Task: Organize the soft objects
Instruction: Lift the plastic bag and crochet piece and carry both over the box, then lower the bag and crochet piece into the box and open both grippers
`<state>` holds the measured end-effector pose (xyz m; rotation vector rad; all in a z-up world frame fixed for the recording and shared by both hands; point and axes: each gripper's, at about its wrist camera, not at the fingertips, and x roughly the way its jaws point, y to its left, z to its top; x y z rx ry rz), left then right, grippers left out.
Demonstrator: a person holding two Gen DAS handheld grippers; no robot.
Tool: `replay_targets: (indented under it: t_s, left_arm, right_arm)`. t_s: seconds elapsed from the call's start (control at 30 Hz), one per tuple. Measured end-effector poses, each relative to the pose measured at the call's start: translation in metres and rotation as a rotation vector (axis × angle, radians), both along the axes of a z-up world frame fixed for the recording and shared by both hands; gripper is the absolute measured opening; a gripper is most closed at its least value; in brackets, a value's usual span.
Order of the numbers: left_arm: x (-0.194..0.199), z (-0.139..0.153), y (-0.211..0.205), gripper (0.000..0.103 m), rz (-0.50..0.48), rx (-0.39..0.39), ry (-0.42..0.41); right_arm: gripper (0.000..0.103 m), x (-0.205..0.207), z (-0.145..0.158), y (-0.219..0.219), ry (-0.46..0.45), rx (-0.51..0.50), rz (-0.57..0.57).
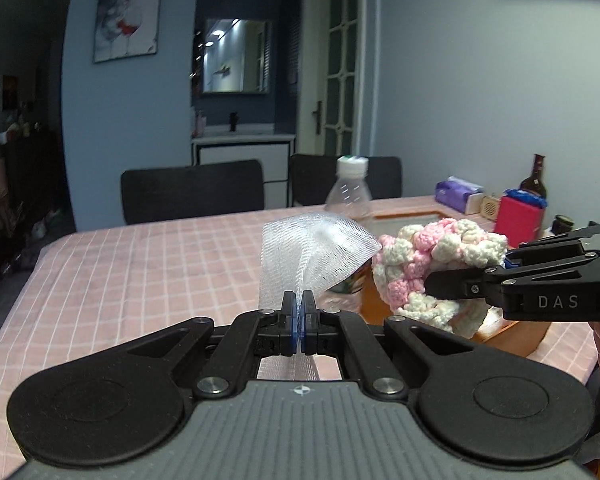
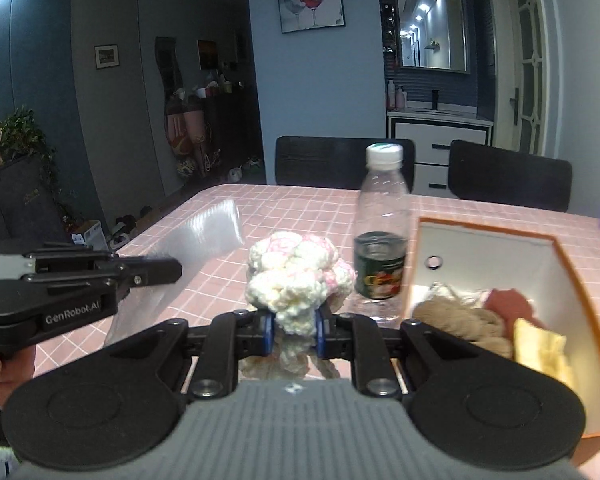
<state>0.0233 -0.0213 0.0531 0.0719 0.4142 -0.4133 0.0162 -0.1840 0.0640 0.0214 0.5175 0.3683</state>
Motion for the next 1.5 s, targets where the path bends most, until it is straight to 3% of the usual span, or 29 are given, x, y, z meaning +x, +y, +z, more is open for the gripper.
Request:
replay_targets:
  t_s: [0.37, 0.57, 0.8, 1.07, 1.27, 1.5]
  left_arm:
    - [0.001, 0.025, -0.064, 0.001, -0.163, -0.020, -0.092]
    - [0.022, 0.028, -0.102, 0.001, -0.209, -0.008, -0.100]
    - [0.057, 0.015, -0.150, 0.001, -0.239, 0.044, -0.046]
    - [0.099, -0.010, -0.194, 0.001, -0.227, 0.111, 0.021]
    - [0.124, -0.026, -0.211, 0.001, -0.204, 0.135, 0.076]
    - [0.148, -0.045, -0.218, 0.001, -0.168, 0.155, 0.159]
  right_arm:
    - [0.017, -0.024, 0.034, -0.063, -0.058, -0.073, -0.117]
    - [0.017, -0.012, 0.041, -0.095, -0.073, -0.115, -0.176]
    - [0.017, 0.018, 0.038, -0.122, -0.072, -0.155, -0.216]
    - [0.017, 0.077, 0.015, -0.145, -0.008, -0.194, -0.268]
    - [0.017, 0.116, -0.007, -0.157, 0.038, -0.247, -0.297]
    - [0.017, 0.151, -0.026, -0.178, 0.121, -0.207, -0.280]
